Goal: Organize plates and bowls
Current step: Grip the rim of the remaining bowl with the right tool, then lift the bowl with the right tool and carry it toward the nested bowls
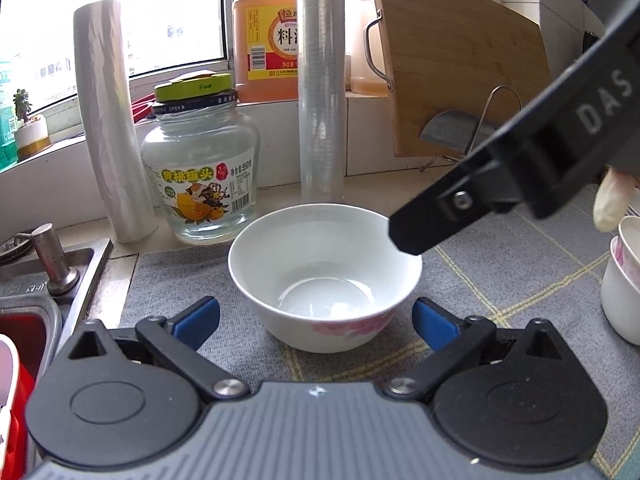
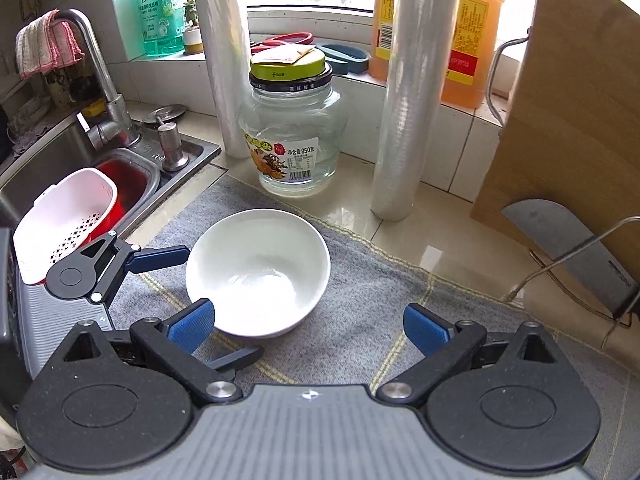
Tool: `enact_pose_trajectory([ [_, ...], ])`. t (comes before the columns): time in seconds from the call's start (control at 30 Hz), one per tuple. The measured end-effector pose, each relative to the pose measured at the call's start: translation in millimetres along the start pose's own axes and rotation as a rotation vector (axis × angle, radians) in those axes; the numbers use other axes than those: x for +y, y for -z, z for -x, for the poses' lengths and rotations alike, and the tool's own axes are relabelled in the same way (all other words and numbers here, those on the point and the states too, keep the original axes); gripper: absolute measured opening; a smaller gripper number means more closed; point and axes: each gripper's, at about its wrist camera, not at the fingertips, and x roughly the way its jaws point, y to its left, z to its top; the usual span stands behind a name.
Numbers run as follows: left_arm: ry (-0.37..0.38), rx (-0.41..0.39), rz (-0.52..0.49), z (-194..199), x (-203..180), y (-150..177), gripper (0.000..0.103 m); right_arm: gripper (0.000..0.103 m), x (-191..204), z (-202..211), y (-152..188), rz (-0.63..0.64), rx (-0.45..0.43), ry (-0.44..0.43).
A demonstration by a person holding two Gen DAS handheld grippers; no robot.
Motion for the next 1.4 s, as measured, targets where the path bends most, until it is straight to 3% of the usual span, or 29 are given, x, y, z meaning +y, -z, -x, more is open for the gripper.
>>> enact_pose_trajectory([
  [0.57,0.03,-0.01,0.004,-4,2,-4,0.099,0.079,-3,-57,-32,0.04,0.059,-0.088],
  [0.97,0.057,-0.013,0.015,-7,3,-4,0.095,0.065,-7,-72,-36,0.048,0.081,-0.147],
  [1.4,0.059,-0.009,0.013,-7,2,-4,0.095,0.064,-6,-71,-36,0.048,0.084,-0.15],
])
